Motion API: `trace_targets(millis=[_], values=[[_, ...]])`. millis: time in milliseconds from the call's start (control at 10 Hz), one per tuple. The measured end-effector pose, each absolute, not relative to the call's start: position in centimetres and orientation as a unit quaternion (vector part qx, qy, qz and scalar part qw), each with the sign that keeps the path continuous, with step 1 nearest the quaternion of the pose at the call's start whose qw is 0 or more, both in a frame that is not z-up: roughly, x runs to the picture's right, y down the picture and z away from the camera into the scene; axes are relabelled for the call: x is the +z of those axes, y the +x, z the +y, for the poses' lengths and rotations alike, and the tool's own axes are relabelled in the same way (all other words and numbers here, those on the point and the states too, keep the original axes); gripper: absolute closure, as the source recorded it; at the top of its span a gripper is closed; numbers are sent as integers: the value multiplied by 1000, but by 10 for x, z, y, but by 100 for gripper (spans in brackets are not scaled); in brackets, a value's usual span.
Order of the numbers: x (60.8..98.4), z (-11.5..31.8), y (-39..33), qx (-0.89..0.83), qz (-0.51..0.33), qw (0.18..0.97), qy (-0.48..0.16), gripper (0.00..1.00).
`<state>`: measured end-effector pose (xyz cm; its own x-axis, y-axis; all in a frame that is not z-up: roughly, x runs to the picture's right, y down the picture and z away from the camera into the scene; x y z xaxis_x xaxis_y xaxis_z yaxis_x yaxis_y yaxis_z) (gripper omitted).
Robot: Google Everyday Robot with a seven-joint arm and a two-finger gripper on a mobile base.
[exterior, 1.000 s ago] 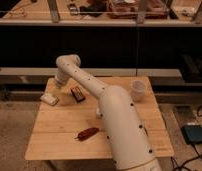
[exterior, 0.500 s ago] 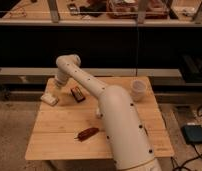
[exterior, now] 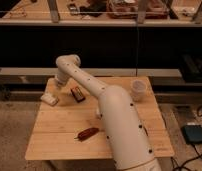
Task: Wipe the white sponge on the table
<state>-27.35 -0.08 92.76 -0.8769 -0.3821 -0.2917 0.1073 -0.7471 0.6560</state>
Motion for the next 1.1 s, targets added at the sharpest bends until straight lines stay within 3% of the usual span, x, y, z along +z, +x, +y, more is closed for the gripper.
trace_targets(millis=[1100], values=[[971, 33, -319, -927, -295, 150, 179, 40]])
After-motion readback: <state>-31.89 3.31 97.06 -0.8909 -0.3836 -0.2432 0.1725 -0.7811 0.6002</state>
